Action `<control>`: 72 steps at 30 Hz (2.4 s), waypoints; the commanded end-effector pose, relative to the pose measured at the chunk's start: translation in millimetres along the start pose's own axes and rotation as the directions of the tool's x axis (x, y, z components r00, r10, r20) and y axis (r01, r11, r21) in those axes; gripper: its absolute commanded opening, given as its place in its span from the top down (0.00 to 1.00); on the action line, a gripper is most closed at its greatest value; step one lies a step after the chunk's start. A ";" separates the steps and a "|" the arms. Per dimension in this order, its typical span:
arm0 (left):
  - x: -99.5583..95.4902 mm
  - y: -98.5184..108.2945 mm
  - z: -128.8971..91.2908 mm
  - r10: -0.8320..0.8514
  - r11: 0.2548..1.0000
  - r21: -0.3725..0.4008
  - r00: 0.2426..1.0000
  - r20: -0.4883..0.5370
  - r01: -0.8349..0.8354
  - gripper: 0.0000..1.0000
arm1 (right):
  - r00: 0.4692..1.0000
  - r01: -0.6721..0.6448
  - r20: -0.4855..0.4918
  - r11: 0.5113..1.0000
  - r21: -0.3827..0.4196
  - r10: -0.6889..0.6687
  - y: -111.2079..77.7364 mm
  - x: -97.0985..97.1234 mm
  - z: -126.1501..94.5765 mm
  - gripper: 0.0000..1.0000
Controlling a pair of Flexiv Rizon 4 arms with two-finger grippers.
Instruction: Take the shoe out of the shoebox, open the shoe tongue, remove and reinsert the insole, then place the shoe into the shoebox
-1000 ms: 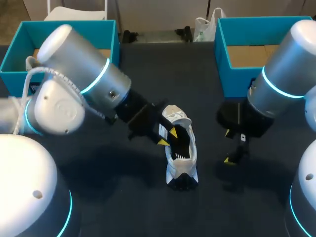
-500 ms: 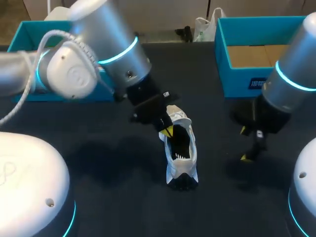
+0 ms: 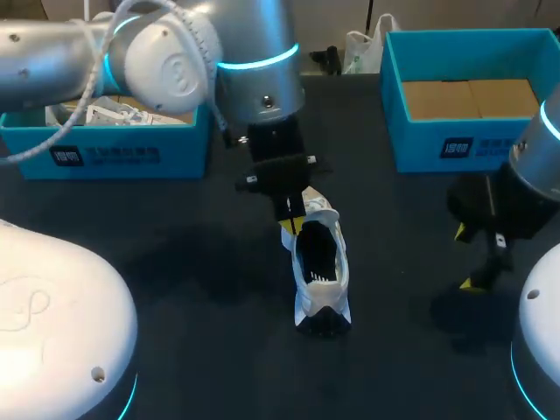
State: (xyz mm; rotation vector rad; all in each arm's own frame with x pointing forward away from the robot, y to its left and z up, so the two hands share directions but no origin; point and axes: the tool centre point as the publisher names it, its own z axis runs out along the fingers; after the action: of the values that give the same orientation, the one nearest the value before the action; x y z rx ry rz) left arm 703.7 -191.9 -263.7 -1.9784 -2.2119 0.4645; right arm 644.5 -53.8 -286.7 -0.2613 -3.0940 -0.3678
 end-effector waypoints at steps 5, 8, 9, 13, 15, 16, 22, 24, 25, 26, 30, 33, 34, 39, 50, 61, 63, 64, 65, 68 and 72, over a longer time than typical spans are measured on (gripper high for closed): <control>-16.3 -2.0 3.1 0.114 0.989 -0.070 0.968 -0.225 -0.132 1.00 | 1.000 0.000 0.004 1.000 -0.001 0.000 -0.9 2.1 0.1 0.00; -22.7 1.5 6.0 0.157 0.978 -0.093 0.950 -0.269 -0.188 1.00 | 1.000 0.000 0.004 1.000 -0.001 0.000 -0.9 2.1 0.1 0.00; -25.1 4.0 7.3 0.159 0.975 -0.111 0.948 -0.276 -0.195 1.00 | 1.000 0.000 0.004 1.000 -0.001 0.000 -0.9 2.1 0.1 0.00; -31.4 13.5 6.5 0.179 0.957 -0.166 0.937 -0.301 -0.236 1.00 | 1.000 0.000 0.004 1.000 -0.001 0.000 -0.9 2.1 0.1 0.00; -31.4 13.5 6.5 0.179 0.957 -0.166 0.937 -0.301 -0.236 1.00 | 1.000 0.000 0.004 1.000 -0.001 0.000 -0.9 2.1 0.1 0.00; -31.4 13.5 6.5 0.179 0.957 -0.166 0.937 -0.301 -0.236 1.00 | 1.000 0.000 0.004 1.000 -0.001 0.000 -0.9 2.1 0.1 0.00; -31.4 13.5 6.5 0.179 0.957 -0.166 0.937 -0.301 -0.236 1.00 | 1.000 0.000 0.004 1.000 -0.001 0.000 -0.9 2.1 0.1 0.00; -33.1 14.2 13.2 0.200 0.949 -0.177 0.932 -0.302 -0.261 1.00 | 1.000 0.000 0.004 1.000 -0.001 0.000 -0.9 2.1 0.1 0.00; -33.7 15.2 16.3 0.199 0.951 -0.172 0.933 -0.301 -0.258 1.00 | 1.000 0.000 0.004 1.000 -0.001 0.000 -0.9 2.1 0.1 0.00; -34.7 18.3 21.3 0.181 0.950 -0.194 0.937 -0.298 -0.245 1.00 | 1.000 0.000 0.004 1.000 -0.001 0.000 -0.9 2.1 0.1 0.00; -34.0 26.9 34.7 0.180 0.956 -0.172 0.941 -0.286 -0.236 1.00 | 1.000 -0.010 -0.002 1.000 -0.004 0.010 -19.4 -4.3 -6.7 0.00; -32.6 33.1 43.4 0.172 0.961 -0.165 0.945 -0.280 -0.224 1.00 | 1.000 -0.019 -0.001 1.000 -0.004 0.019 -34.0 -8.2 -12.7 0.00; -31.6 34.9 45.5 0.171 0.962 -0.160 0.945 -0.279 -0.222 1.00 | 1.000 -0.020 -0.002 1.000 -0.003 0.020 -38.8 -9.7 -14.2 0.00; -27.4 39.7 56.5 0.176 0.964 -0.143 0.943 -0.284 -0.223 1.00 | 0.999 -0.026 -0.019 1.000 0.007 0.027 -56.6 -15.2 -17.5 0.00; -21.5 36.9 85.4 0.184 0.962 -0.128 0.919 -0.349 -0.241 1.00 | 0.999 -0.026 -0.019 1.000 0.007 0.027 -56.6 -15.2 -17.5 0.00; -3.8 42.0 107.0 0.148 0.973 -0.116 0.926 -0.347 -0.199 1.00 | 0.999 -0.026 -0.019 1.000 0.007 0.027 -56.6 -15.2 -17.5 0.00; -1.4 43.7 117.1 0.143 0.975 -0.109 0.927 -0.348 -0.192 1.00 | 0.999 -0.026 -0.019 1.000 0.007 0.027 -56.6 -15.2 -17.5 0.00; -0.7 44.3 122.0 0.137 0.974 -0.120 0.927 -0.349 -0.190 1.00 | 0.999 -0.026 -0.019 1.000 0.007 0.027 -56.6 -15.2 -17.5 0.00; -0.3 45.1 125.9 0.137 0.976 -0.116 0.929 -0.345 -0.186 1.00 | 0.999 -0.026 -0.019 1.000 0.007 0.027 -56.6 -15.2 -17.5 0.00; -0.1 47.1 134.7 0.132 0.978 -0.111 0.936 -0.326 -0.177 1.00 | 0.999 -0.026 -0.019 1.000 0.007 0.027 -56.6 -15.2 -17.5 0.00; -2.1 49.7 141.9 0.121 0.982 -0.105 0.946 -0.301 -0.158 1.00 | 0.999 -0.026 -0.019 1.000 0.007 0.027 -56.6 -15.2 -17.5 0.00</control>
State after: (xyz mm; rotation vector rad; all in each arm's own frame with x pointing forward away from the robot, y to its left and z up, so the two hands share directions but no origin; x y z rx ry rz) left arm 706.9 -211.1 -402.2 -2.1201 -1.9649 0.0235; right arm 651.6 -114.9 -282.9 -0.2942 -3.0659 -0.3608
